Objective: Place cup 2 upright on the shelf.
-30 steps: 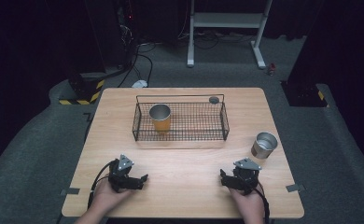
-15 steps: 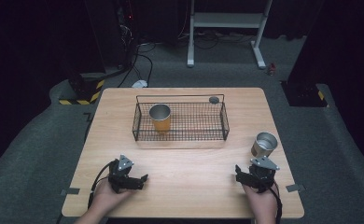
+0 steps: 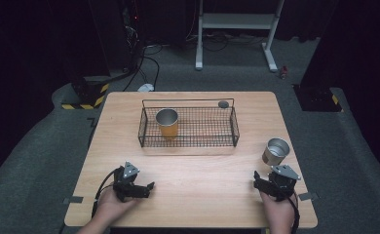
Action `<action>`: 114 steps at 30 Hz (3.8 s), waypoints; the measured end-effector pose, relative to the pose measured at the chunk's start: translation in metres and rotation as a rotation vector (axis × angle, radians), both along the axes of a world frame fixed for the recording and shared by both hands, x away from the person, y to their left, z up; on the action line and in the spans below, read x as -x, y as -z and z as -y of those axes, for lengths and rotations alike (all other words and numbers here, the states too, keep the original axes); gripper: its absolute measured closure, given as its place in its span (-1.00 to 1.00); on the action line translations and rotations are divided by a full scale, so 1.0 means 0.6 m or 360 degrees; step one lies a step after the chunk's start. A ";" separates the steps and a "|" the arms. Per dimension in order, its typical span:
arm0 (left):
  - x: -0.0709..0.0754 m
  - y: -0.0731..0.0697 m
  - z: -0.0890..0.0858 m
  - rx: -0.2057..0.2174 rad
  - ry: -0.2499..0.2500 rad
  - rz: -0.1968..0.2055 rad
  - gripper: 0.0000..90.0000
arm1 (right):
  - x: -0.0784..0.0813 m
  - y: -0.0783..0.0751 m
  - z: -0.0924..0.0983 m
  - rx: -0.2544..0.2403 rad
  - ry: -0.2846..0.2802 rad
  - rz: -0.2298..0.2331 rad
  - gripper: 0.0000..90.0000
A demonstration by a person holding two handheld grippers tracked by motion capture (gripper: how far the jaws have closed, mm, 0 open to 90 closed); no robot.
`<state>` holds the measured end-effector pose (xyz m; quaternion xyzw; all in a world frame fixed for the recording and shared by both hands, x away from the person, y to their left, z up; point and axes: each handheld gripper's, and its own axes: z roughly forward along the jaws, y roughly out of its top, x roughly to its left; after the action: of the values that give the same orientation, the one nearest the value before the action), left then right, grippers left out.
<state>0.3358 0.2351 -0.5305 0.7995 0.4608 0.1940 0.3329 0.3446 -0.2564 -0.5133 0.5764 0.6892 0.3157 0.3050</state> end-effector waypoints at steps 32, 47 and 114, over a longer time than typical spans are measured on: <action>-0.005 0.000 -0.002 -0.0001 -0.0026 0.0000 -1.00 | -0.070 -0.016 0.053 -0.0095 0.0157 0.0056 -0.72; -0.005 0.000 -0.002 -0.0005 -0.0028 0.0003 -0.99 | -0.108 -0.040 0.041 -0.0045 0.0157 0.0061 -0.69; -0.003 0.000 -0.001 0.0001 -0.0006 0.0007 -0.98 | -0.063 -0.064 -0.165 -0.0060 -0.0351 0.0187 -0.59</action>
<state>0.3377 0.2359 -0.5306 0.7981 0.4617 0.1962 0.3338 0.3823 -0.1576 -0.4750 0.4833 0.7233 0.3934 0.2974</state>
